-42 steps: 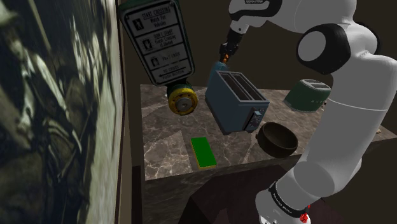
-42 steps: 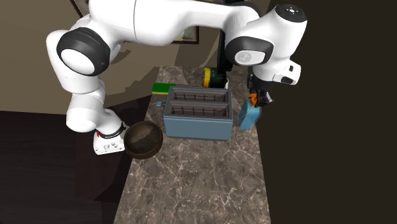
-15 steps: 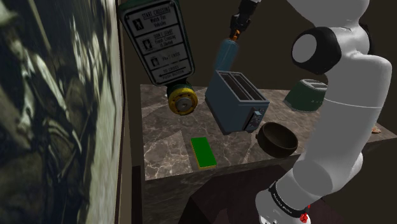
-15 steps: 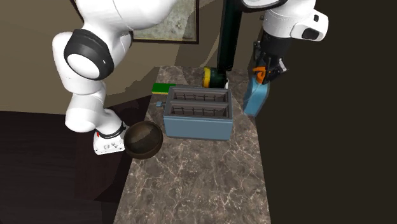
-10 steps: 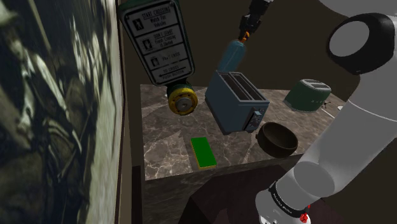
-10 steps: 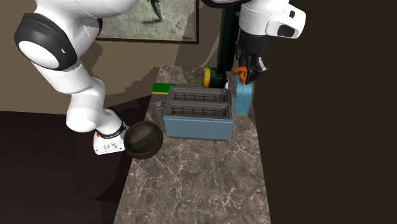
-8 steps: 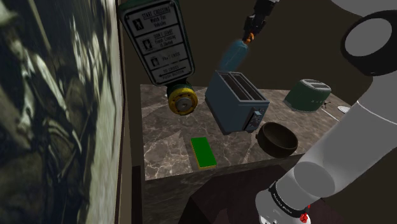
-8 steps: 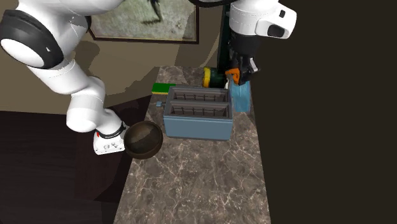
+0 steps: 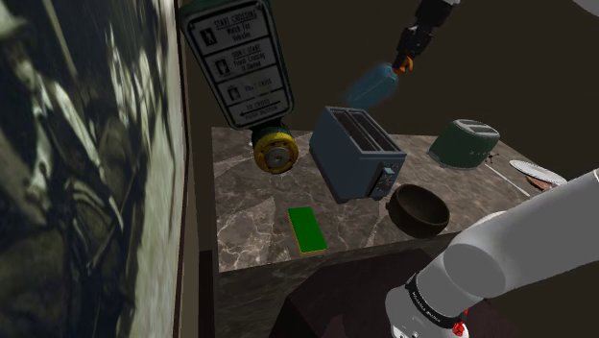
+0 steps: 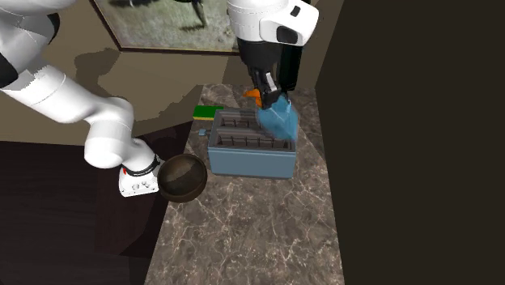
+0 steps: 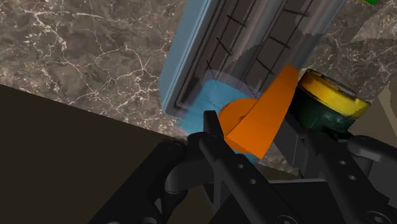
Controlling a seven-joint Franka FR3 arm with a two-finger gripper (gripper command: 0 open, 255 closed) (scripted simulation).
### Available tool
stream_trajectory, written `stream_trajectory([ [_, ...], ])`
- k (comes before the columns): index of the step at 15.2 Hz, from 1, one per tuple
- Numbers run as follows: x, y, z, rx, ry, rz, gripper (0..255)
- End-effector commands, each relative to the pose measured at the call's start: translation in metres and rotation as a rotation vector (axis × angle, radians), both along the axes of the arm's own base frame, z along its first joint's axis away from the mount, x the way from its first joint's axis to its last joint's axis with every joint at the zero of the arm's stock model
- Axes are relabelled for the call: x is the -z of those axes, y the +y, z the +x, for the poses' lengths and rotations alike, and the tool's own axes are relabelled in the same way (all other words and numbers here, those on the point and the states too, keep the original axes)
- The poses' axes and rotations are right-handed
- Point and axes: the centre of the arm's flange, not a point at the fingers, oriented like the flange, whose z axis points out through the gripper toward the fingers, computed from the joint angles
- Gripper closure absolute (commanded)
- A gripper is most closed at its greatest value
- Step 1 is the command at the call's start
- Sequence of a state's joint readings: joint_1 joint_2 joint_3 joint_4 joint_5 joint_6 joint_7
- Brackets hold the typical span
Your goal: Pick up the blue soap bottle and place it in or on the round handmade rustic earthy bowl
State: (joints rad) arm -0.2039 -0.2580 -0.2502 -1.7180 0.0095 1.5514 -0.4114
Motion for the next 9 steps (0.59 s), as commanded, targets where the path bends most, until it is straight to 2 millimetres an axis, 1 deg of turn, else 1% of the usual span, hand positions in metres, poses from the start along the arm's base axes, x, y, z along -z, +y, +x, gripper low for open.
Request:
stream_trajectory([
  [1, -0.005, 0.004, -0.026, 0.000, 0.000, 0.000, 255],
  [9, -0.024, 0.022, -0.129, 0.000, 0.000, 0.000, 255],
])
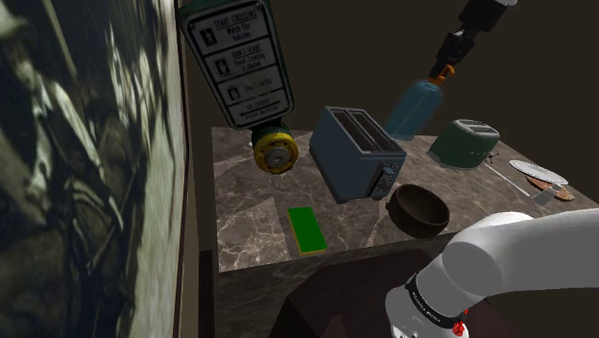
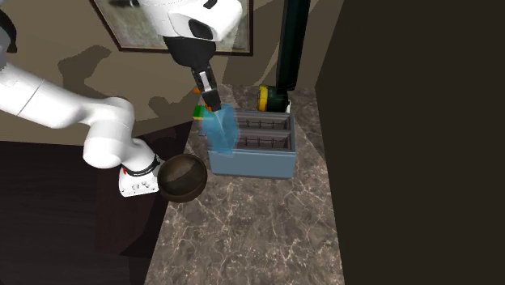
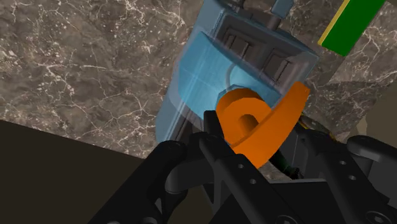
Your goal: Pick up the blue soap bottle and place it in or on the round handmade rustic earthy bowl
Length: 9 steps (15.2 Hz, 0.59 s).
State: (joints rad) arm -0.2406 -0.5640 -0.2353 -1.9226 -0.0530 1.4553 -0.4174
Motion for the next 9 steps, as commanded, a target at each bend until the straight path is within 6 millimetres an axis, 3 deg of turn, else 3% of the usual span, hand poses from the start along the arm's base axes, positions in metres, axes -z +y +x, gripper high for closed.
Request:
stream_trajectory([
  [1, -0.008, 0.003, -0.030, 0.000, 0.000, 0.000, 255],
  [9, -0.026, 0.021, -0.132, 0.000, 0.000, 0.000, 255],
])
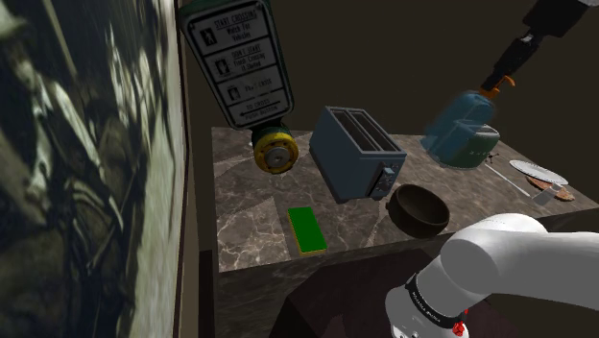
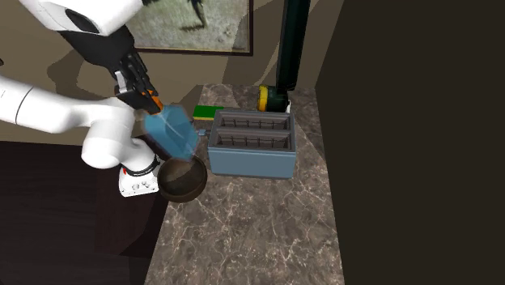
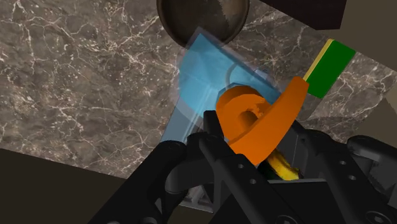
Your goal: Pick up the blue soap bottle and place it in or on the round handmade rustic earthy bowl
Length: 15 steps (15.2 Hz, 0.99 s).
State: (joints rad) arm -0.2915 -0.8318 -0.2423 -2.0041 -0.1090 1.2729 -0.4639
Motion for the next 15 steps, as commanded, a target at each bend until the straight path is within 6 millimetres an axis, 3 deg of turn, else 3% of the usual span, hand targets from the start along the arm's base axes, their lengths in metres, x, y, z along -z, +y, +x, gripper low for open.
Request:
stream_trajectory([
  [1, -0.006, 0.007, -0.025, 0.000, 0.001, 0.000, 255],
  [3, -0.010, 0.010, -0.046, 0.000, 0.001, 0.000, 255],
  [15, 0.054, 0.010, -0.046, 0.000, 0.001, 0.000, 255],
])
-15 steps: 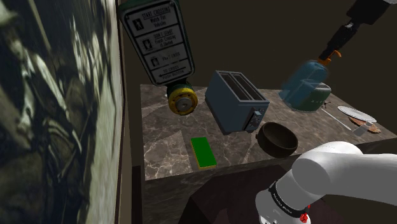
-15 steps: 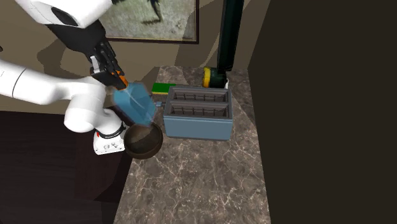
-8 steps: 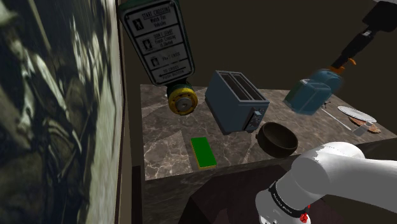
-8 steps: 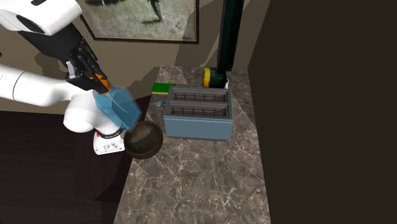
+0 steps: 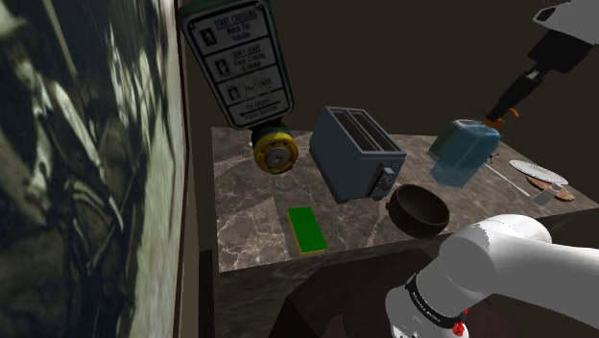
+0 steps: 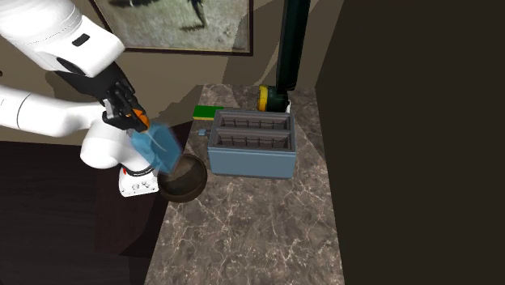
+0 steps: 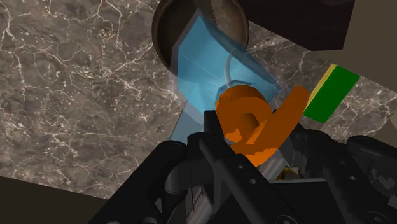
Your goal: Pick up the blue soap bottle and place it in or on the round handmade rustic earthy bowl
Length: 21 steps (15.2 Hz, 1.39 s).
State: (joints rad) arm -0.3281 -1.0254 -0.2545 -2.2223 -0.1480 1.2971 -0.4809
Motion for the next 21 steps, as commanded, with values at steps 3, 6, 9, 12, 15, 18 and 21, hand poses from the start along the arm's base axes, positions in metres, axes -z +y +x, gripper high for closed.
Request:
stream_trajectory([
  [3, 0.020, 0.000, 0.000, 0.000, -0.001, 0.000, 255],
  [6, 0.036, 0.000, 0.000, 0.000, -0.001, 0.000, 255],
  [9, 0.052, 0.000, 0.000, 0.000, -0.001, 0.000, 255],
  [12, 0.068, 0.000, 0.000, 0.000, -0.001, 0.000, 255],
  [15, 0.083, 0.000, 0.000, 0.000, -0.001, 0.000, 255],
  [18, 0.098, 0.000, 0.000, 0.000, -0.001, 0.000, 255],
  [21, 0.098, 0.000, 0.000, 0.000, -0.001, 0.000, 255],
])
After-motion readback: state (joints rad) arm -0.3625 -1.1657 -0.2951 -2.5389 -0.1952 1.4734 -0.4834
